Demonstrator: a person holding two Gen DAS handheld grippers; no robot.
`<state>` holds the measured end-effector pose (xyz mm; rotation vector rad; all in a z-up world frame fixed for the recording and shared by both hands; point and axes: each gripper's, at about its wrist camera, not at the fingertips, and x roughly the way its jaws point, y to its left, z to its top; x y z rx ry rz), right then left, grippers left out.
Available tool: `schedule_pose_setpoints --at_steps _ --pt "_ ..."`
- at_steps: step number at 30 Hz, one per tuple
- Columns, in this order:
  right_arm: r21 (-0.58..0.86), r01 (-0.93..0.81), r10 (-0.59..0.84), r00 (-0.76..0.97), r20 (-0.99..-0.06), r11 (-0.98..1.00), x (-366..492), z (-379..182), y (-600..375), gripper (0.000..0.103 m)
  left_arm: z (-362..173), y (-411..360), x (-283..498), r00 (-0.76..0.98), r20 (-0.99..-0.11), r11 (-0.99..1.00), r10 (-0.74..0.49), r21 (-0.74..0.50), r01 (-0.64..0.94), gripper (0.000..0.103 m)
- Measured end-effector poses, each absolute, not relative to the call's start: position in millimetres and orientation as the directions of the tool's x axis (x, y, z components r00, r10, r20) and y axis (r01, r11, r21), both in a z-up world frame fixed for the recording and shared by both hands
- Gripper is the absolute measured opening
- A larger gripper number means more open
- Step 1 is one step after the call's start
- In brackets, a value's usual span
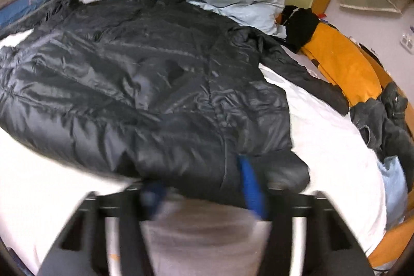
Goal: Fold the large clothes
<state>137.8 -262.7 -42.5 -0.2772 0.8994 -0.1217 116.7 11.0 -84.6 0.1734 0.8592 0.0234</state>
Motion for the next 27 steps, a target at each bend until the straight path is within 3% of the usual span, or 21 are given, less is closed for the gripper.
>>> schedule_pose_setpoints --at_steps 5,8,17,19,23,27 --pt "-0.253 -0.003 -0.19 0.65 -0.735 0.967 128.5 -30.2 -263.0 0.018 -67.2 3.8 99.8 0.682 -0.727 0.985 0.077 0.163 0.062 0.023" --pt "-0.239 -0.003 -0.181 0.642 -0.745 0.971 117.0 -22.8 -263.2 0.018 -56.5 8.9 82.7 0.659 -0.751 0.993 0.039 0.101 0.055 0.023" --pt "-0.115 -0.04 -0.064 0.632 -0.772 0.993 59.8 -1.7 -263.9 0.022 -48.8 16.2 22.0 0.624 -0.781 0.995 0.008 0.07 0.075 0.025" --pt "-0.12 -0.037 -0.069 0.636 -0.769 0.992 55.9 2.9 -262.3 0.027 -43.7 20.5 21.1 0.616 -0.788 0.997 0.006 0.052 0.056 0.036" --pt "-0.151 0.01 -0.118 0.672 -0.731 0.988 59.4 20.8 -268.1 0.069 -27.3 34.2 31.9 0.627 -0.779 1.0 -0.014 -0.005 0.017 0.063" --pt "-0.174 0.045 -0.154 0.712 -0.685 0.984 72.0 41.1 -275.6 0.088 -0.8 34.9 53.9 0.696 -0.717 0.999 0.025 0.036 0.001 0.082"
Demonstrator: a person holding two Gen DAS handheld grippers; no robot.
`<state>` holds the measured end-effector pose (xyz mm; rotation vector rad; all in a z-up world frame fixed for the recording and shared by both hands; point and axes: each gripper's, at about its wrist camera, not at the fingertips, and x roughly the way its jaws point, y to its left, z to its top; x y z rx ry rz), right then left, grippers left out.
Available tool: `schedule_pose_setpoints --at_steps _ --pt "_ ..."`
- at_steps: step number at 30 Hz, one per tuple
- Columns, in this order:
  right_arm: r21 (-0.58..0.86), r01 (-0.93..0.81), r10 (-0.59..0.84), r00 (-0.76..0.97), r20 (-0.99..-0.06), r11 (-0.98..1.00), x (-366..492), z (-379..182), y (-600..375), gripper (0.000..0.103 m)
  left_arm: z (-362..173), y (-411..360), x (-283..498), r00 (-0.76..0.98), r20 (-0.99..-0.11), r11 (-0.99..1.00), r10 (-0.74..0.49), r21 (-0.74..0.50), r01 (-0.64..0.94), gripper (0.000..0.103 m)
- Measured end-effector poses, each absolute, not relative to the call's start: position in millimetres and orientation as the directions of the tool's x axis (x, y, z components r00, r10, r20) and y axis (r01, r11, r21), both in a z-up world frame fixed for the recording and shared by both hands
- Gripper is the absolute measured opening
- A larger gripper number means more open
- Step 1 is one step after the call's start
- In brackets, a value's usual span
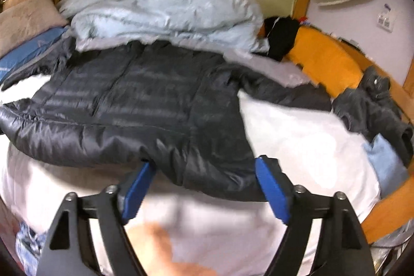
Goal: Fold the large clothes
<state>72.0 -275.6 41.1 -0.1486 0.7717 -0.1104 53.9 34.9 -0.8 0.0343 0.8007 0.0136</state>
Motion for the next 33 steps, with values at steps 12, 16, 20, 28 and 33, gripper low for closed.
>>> schedule_pose_setpoints --at_steps 12,16,20,28,33 --pt "-0.168 0.107 -0.189 0.765 -0.615 0.98 183.8 45.6 -287.6 0.094 -11.1 42.2 173.3 0.698 -0.705 0.99 0.126 0.133 -0.044 0.097" --pt "-0.078 0.149 -0.165 0.768 -0.619 0.986 185.0 34.2 -310.4 0.097 -25.3 55.2 174.4 0.732 -0.668 0.991 0.131 0.113 -0.074 0.101" --pt "-0.006 0.197 -0.15 0.727 -0.67 0.98 189.8 27.5 -339.5 0.098 -21.4 72.4 178.9 0.739 -0.67 0.997 0.069 0.015 -0.08 0.101" --pt "0.103 0.185 -0.038 0.631 -0.775 0.977 200.3 4.5 -364.2 0.098 -28.8 93.5 167.4 0.66 -0.749 0.987 -0.063 -0.146 -0.071 0.101" --pt "0.15 0.2 0.009 0.573 -0.82 0.968 209.6 -16.6 -366.9 0.063 -47.4 106.1 176.4 0.6 -0.776 0.957 -0.197 -0.286 -0.055 0.034"
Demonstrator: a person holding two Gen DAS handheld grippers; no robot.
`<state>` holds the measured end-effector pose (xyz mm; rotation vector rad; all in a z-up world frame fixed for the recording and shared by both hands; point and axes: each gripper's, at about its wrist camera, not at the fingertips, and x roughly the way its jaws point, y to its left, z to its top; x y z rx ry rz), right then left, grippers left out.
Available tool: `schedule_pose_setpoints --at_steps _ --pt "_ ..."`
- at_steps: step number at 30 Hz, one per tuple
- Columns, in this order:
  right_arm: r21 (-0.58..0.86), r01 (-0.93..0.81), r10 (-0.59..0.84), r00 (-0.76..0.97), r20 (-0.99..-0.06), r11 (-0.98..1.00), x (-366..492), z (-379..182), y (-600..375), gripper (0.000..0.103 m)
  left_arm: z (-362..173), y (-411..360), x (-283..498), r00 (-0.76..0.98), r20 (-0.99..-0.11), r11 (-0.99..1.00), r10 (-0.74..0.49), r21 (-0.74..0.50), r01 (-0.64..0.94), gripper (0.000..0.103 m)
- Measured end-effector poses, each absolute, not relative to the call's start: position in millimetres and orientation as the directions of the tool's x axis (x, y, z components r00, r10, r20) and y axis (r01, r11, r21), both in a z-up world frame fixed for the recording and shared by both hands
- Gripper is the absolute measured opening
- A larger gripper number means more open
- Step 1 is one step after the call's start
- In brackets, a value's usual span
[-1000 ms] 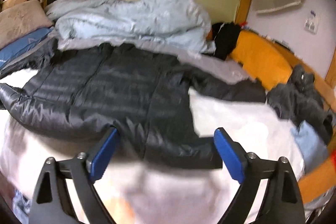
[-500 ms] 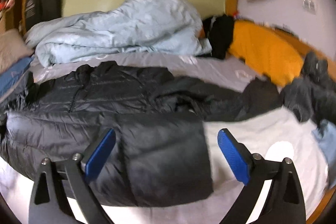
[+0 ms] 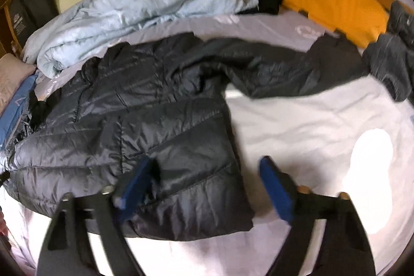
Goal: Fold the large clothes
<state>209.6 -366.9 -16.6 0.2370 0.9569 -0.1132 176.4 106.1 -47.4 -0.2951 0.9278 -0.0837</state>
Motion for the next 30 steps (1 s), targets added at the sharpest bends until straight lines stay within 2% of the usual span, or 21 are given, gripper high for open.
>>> schedule_pose_setpoints --at_steps 1,3,5,8,11,14,16,17,18,19,20,21,23,30 --pt "0.172 0.2 0.031 0.564 -0.825 0.965 211.2 -20.6 -367.7 0.056 -49.2 106.4 179.4 0.603 -0.776 0.961 -0.183 -0.27 -0.055 0.011" --pt "0.205 0.198 0.064 0.551 -0.832 0.958 214.0 -27.3 -366.8 0.021 -49.8 105.7 186.2 0.626 -0.757 0.965 -0.185 -0.262 -0.032 0.007" --pt "0.187 0.209 0.036 0.571 -0.82 0.96 214.0 -25.3 -365.4 0.01 -44.4 102.4 190.2 0.671 -0.725 0.971 -0.155 -0.235 -0.03 0.006" --pt "0.147 0.207 -0.02 0.639 -0.769 0.967 211.5 -11.4 -360.3 0.007 -39.5 100.7 196.3 0.715 -0.689 0.978 -0.113 -0.203 -0.041 0.005" --pt "0.098 0.226 -0.079 0.662 -0.745 0.969 217.1 -6.8 -358.6 0.007 -49.0 102.1 204.5 0.699 -0.708 0.978 -0.101 -0.201 -0.062 0.006" --pt "0.109 0.249 -0.066 0.602 -0.795 0.962 226.9 -24.6 -363.9 0.007 -55.9 99.3 205.6 0.685 -0.727 0.987 -0.044 -0.138 -0.082 0.021" --pt "0.075 0.261 -0.097 0.591 -0.801 0.963 228.6 -28.9 -363.6 0.012 -54.0 100.7 201.3 0.683 -0.73 0.986 0.02 -0.097 -0.133 0.059" --pt "0.06 0.264 -0.113 0.593 -0.797 0.963 227.7 -27.4 -362.8 0.021 -52.7 102.4 198.4 0.688 -0.725 0.983 0.025 -0.106 -0.147 0.065" --pt "0.04 0.275 -0.137 0.595 -0.792 0.961 225.8 -23.5 -362.3 0.039 -49.0 107.4 193.2 0.7 -0.714 0.977 -0.006 -0.152 -0.147 0.073" --pt "0.032 0.277 -0.148 0.604 -0.783 0.96 222.9 -18.5 -362.6 0.049 -46.7 112.0 189.1 0.704 -0.709 0.97 -0.044 -0.199 -0.139 0.079" --pt "0.033 0.271 -0.149 0.621 -0.77 0.962 219.1 -12.4 -363.0 0.071 -45.3 117.1 185.8 0.702 -0.708 0.961 -0.078 -0.24 -0.136 0.083" --pt "0.036 0.264 -0.147 0.638 -0.756 0.964 215.1 -6.9 -363.8 0.084 -44.6 121.1 182.9 0.697 -0.71 0.953 -0.1 -0.269 -0.137 0.088" --pt "0.055 0.253 -0.133 0.665 -0.735 0.966 206.7 2.0 -368.3 0.091 -45.0 127.9 178.6 0.69 -0.713 0.937 -0.126 -0.313 -0.153 0.091" --pt "0.193 0.251 0.01 0.586 -0.81 0.948 202.8 -14.2 -395.3 0.091 -75.8 136.7 188.4 0.577 -0.77 0.875 -0.271 -0.447 -0.185 0.091"
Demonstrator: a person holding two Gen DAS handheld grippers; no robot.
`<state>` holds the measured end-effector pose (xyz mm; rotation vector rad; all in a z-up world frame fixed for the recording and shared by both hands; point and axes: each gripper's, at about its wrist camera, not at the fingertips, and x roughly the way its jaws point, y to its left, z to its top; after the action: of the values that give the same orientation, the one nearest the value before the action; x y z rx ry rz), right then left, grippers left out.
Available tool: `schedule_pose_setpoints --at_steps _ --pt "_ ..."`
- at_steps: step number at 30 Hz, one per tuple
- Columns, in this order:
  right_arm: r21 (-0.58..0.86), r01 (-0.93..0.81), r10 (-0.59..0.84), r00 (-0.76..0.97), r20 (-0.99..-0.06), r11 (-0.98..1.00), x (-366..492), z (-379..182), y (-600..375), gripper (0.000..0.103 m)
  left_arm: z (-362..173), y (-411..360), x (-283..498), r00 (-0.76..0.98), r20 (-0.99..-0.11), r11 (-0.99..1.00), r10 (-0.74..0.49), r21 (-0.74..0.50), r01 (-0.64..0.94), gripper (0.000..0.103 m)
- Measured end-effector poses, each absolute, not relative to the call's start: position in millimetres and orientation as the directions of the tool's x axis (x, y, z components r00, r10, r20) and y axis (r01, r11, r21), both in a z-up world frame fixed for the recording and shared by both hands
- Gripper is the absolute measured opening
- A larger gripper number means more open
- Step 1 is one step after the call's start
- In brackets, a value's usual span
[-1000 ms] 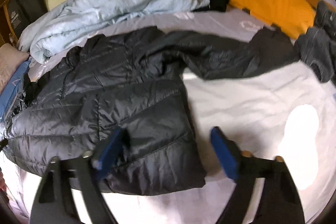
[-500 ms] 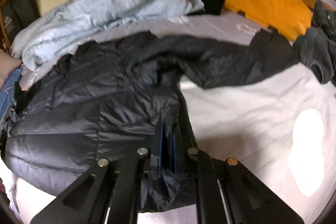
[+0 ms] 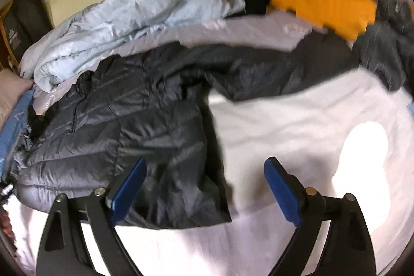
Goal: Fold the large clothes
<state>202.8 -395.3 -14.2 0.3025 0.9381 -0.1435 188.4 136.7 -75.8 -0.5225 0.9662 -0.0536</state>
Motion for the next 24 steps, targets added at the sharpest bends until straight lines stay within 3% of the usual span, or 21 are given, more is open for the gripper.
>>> schedule_pose_setpoints --at_steps 3,5,6,7,8,9,11,13,18,24 --pt "0.257 0.256 0.082 0.543 -0.836 0.932 205.8 -31.9 -403.4 0.091 -87.3 138.1 190.7 0.558 -0.771 0.856 -0.306 -0.479 -0.192 0.09" --pt "0.3 0.252 0.13 0.526 -0.841 0.92 210.1 -42.9 -406.5 0.091 -85.5 134.0 192.4 0.542 -0.778 0.87 -0.318 -0.467 -0.159 0.07" --pt "0.31 0.248 0.143 0.522 -0.841 0.918 211.5 -45.9 -405.7 0.09 -85.4 132.2 192.6 0.532 -0.776 0.868 -0.338 -0.476 -0.143 0.047" --pt "0.312 0.248 0.146 0.519 -0.842 0.917 212.0 -47.1 -404.8 0.086 -85.4 131.2 191.8 0.526 -0.77 0.859 -0.361 -0.495 -0.134 0.037" --pt "0.319 0.246 0.153 0.521 -0.84 0.915 212.7 -46.9 -403.0 0.07 -85.2 129.5 190.1 0.522 -0.759 0.847 -0.388 -0.518 -0.123 0.024" --pt "0.344 0.221 0.186 0.526 -0.83 0.913 213.4 -46.1 -399.7 0.043 -82.8 125.9 187.3 0.526 -0.756 0.85 -0.389 -0.515 -0.112 0.018" --pt "0.407 0.177 0.264 0.524 -0.81 0.896 214.7 -46.5 -393.4 0.022 -70.6 117.0 178.5 0.554 -0.768 0.891 -0.322 -0.444 -0.097 0.014" --pt "0.372 0.159 0.234 0.541 -0.808 0.915 212.7 -40.3 -383.3 0.014 -56.3 113.4 166.9 0.585 -0.758 0.901 -0.287 -0.421 -0.102 0.011" --pt "0.258 0.111 0.142 0.6 -0.787 0.96 188.0 -6.9 -358.5 0.01 -21.8 111.7 115.0 0.666 -0.716 0.928 -0.208 -0.361 -0.098 0.011" --pt "0.18 0.092 0.077 0.651 -0.755 0.979 134.8 18.6 -341.5 0.01 -17.4 89.1 75.8 0.687 -0.704 0.958 -0.179 -0.285 -0.043 0.011"
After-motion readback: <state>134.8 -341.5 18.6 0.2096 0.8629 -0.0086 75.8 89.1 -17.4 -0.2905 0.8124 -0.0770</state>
